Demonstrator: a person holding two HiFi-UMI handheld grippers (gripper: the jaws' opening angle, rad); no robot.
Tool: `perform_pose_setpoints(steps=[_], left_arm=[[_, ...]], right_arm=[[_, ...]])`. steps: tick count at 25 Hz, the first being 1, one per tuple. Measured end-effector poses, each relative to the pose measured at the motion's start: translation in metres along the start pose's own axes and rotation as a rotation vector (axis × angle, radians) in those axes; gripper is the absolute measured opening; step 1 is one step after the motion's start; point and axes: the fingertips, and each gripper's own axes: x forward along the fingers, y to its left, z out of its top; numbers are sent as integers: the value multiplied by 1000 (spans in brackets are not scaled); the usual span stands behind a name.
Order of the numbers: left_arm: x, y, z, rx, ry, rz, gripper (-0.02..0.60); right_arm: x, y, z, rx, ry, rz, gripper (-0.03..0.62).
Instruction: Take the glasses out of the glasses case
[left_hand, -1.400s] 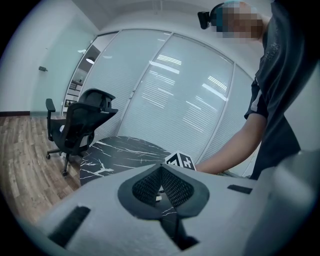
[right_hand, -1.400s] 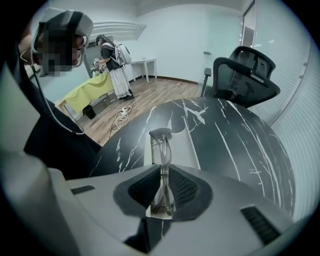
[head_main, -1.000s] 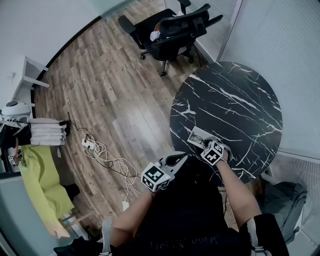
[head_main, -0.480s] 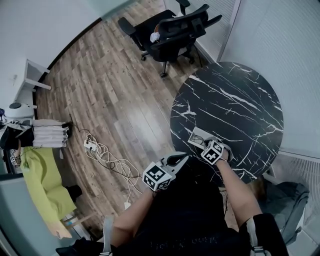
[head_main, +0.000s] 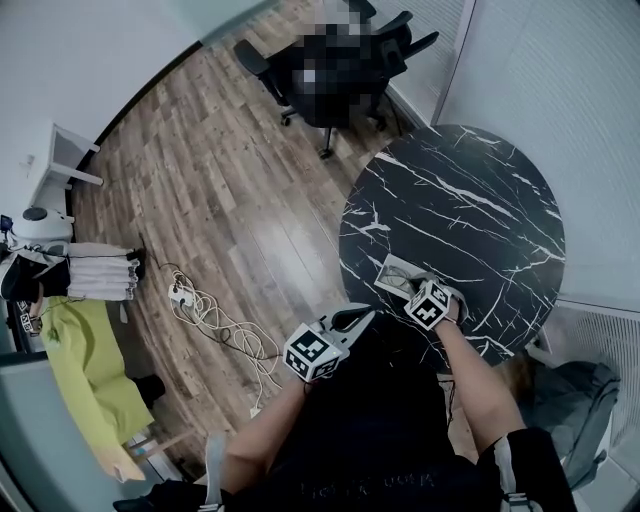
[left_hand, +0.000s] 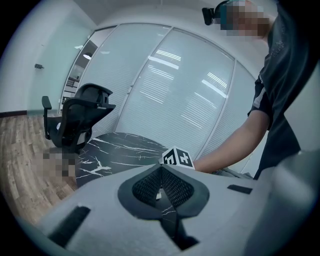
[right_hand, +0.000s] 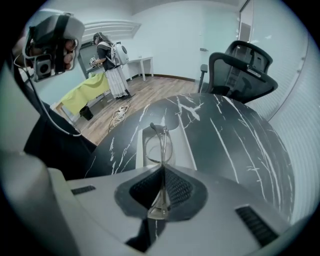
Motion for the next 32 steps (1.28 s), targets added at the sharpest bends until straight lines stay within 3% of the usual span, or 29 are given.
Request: perform_pose_setpoints(steps=[13,24,32], left_arm=[[3,-8,7,27,-21,-30,18],[0,-8,12,29,-42,-37,18],[-3,-6,19,10,-68,-33,18]], right_arm=[[-44,-9,9,74,-119,-75,31],[-88,-8,15,272,-282,-89,31],[-128,-3,24,349,-400,-114,31]])
